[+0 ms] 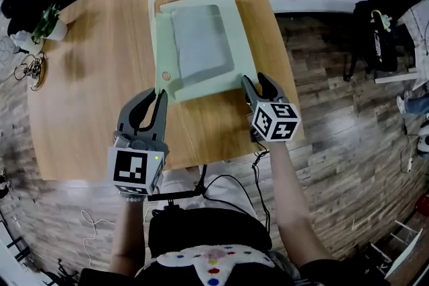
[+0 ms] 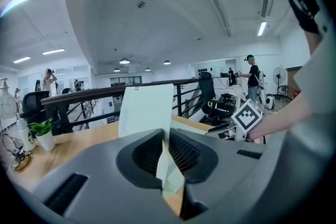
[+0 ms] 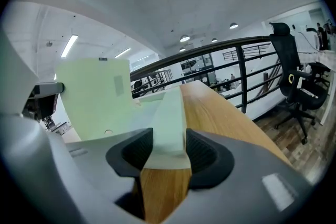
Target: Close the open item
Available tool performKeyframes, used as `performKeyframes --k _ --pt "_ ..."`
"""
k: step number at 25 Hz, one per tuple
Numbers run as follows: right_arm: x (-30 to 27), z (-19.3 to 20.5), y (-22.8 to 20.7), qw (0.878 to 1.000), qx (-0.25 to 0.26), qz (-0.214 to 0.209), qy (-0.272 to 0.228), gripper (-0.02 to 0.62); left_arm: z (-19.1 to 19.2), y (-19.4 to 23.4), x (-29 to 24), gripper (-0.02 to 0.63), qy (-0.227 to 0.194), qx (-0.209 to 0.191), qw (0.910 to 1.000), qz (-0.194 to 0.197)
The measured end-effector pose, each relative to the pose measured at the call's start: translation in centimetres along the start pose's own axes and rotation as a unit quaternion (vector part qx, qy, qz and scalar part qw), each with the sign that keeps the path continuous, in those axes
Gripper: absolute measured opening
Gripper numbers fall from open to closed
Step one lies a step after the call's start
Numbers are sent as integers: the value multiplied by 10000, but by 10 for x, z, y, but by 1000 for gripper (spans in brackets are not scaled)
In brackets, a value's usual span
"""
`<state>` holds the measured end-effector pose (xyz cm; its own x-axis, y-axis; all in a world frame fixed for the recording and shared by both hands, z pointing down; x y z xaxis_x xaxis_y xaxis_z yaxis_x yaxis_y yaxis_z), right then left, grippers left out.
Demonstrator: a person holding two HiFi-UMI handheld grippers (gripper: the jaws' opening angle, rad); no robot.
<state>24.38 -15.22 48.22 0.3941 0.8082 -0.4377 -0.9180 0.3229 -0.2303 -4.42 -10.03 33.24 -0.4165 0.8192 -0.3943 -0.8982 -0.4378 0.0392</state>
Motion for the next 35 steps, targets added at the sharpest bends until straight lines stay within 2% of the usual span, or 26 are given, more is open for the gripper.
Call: performKeyframes --k 6,10,14,21,30,35 --pt "3 0 -3 10000 -22 -64 -56 190 -7 -30 -25 43 296 -409 9983 300" --pt "2 0 -4 9999 -19 -78 -74 190 -5 -50 -48 48 641 -793 9934 526" --pt "3 -1 -3 9999 -13 -77 -86 190 -3 -72 -70 54 991 -1474 9807 818" --pt "4 0 -6 9999 -12 -111 -114 190 12 -103 -106 54 1590 -2295 9545 1044" --pt "3 -1 -8 9998 35 -185 -121 190 34 -120 -137 51 2193 -2587 9324 1249" --pt "5 -4 -10 9990 365 -265 -70 192 44 -123 -145 52 2463 -2594 9241 1343"
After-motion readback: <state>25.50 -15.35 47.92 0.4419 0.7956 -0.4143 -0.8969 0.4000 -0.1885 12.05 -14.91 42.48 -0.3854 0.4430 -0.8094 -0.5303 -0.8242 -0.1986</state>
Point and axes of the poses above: the fingertips, and each gripper's own axes: x backward along the fingers, y to its left, z out of its underside, the point moved 9 cm from there along x, backward along the fingers, and after that the axes turned 8 degrees about x, right-handed, at the moved point
